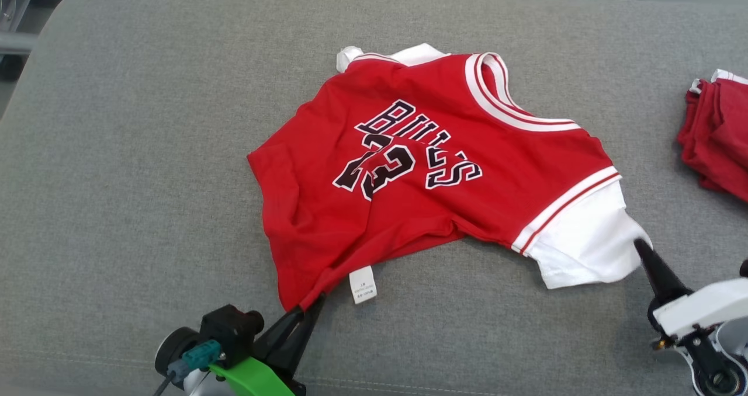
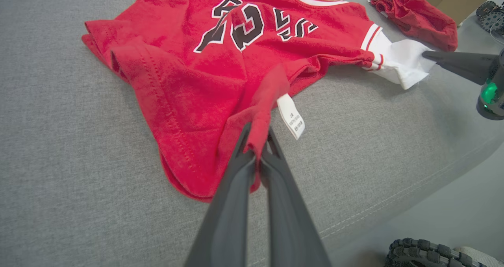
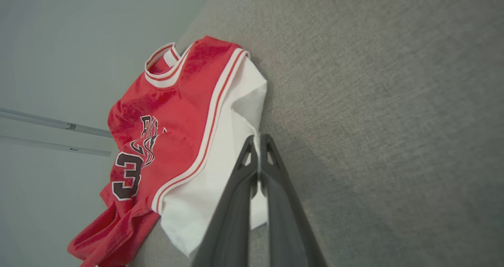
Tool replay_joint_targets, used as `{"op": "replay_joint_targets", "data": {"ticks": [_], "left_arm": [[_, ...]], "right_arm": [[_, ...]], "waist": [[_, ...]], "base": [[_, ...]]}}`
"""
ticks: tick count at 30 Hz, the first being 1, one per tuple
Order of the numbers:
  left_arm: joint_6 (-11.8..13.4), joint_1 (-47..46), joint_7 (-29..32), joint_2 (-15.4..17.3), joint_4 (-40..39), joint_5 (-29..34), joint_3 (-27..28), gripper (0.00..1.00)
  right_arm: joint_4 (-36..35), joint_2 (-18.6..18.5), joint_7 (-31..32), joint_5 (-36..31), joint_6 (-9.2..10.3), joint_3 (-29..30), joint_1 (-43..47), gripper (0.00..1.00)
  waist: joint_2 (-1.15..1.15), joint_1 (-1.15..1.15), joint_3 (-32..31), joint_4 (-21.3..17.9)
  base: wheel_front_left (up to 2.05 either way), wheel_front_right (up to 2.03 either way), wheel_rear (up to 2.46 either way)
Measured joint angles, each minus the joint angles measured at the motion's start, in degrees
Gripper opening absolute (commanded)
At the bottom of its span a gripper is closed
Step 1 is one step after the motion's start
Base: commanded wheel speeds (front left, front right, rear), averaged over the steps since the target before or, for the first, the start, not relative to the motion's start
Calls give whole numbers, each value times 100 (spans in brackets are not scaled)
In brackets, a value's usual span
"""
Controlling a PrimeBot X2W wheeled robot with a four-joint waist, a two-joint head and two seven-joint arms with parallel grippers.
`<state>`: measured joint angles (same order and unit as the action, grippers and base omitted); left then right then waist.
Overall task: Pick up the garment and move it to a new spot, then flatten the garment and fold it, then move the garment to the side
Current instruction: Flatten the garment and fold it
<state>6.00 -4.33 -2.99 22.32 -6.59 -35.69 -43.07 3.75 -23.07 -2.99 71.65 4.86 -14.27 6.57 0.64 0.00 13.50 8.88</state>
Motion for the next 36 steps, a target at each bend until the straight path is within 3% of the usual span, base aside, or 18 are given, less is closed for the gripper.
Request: {"op": "replay_joint_targets", "data": {"ticks": [5,11,20,24,26,30,34,36], "left_arm": [[-87,-44,102,232,-480,-305,409,0],[-157,-300,202,643,-1098,-660,1029,0],[-254,-361,296,1244,-2451,-1555,2152,0],[-246,-570,397,1445,-2999,-1928,2717,0],[-234,-699,535,1551,-3149,-2125,2970,0],[-177,-904,999,1697,-3126,-2554,3019,0],[-158,-1156,1518,1674,-2460,-3004,2725,0],[-135,-1311,1825,1668,-1927,-3127,2443,0]], "right_arm": [[-835,-168,60,91,-486,157,-691,0],[-2052,-212,111,987,-1077,712,-995,0],[-4306,-246,-51,1909,-1140,1669,-1192,0],[-4941,-428,-100,2008,-1137,2094,-1291,0],[-5050,-542,-88,2035,-1024,2225,-1318,0],[-4924,-671,36,2231,-492,2330,-1308,0],[-4346,-630,263,2625,-65,1847,-1326,0],[-3817,-511,310,2741,248,1497,-1491,0]], "waist": [[0,0,-167,-83],[0,0,-425,-191],[0,0,-818,-476],[0,0,-913,-672],[0,0,-939,-770],[0,0,-890,-923],[0,0,-692,-993],[0,0,-558,-1003]], "base": [[0,0,0],[0,0,0],[0,0,0],[0,0,0],[0,0,0],[0,0,0],[0,0,0],[0,0,0]]}}
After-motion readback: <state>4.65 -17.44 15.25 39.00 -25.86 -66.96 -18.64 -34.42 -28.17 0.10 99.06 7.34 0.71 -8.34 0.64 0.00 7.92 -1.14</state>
